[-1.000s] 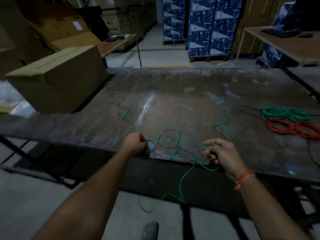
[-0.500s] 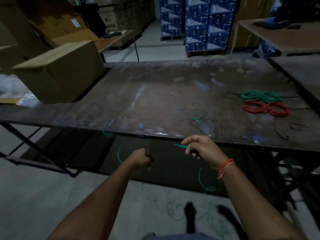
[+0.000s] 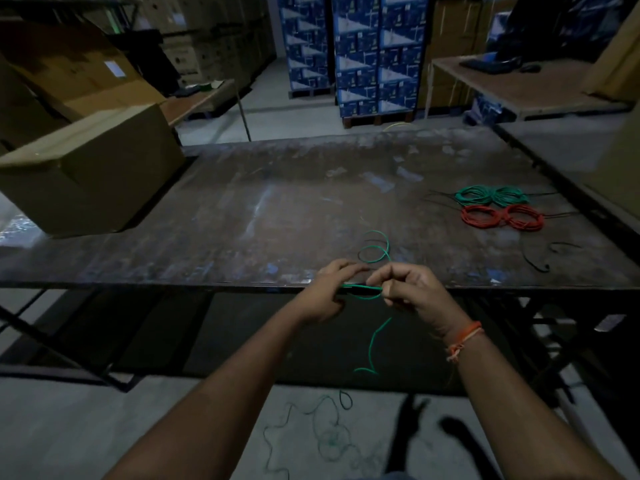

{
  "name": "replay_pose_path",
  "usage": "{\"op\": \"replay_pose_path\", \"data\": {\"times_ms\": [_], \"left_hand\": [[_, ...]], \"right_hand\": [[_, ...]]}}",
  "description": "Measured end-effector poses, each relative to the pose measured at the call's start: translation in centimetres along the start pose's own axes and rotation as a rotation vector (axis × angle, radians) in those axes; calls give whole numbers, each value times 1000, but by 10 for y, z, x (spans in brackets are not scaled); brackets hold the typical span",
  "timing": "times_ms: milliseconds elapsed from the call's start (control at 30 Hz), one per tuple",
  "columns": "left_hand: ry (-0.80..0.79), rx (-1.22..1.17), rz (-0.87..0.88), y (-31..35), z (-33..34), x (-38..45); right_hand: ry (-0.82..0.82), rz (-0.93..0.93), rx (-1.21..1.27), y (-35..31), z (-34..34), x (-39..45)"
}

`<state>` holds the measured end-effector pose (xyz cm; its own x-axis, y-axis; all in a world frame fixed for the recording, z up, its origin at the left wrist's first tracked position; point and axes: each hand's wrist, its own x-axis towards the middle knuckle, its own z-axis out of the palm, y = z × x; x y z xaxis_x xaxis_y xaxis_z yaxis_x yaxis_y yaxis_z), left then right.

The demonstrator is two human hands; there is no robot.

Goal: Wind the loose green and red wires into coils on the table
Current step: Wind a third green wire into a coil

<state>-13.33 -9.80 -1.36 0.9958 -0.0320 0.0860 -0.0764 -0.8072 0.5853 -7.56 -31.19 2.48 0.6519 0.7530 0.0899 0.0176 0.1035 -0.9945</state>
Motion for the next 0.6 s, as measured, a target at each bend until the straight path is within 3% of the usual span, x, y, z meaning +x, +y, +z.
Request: {"op": "replay_pose_path", "data": {"times_ms": [100,167,333,500,600], "left_hand": [[257,-171,-196,1,6,14],[333,-147,-272,-4,6,27],[207,-22,-362,-17,14,60],[198,82,-248,-19,20,87],[172,79,-178,0,4,90]], "right_hand": [[-26,-9,-60,-4,-6,4],[-40,0,-103,-3,-8,2],[15,-28,-115,2,-11,-9],[86,37,-204,5,-19,-16],[296,21,-446,17,-32,-15]]}}
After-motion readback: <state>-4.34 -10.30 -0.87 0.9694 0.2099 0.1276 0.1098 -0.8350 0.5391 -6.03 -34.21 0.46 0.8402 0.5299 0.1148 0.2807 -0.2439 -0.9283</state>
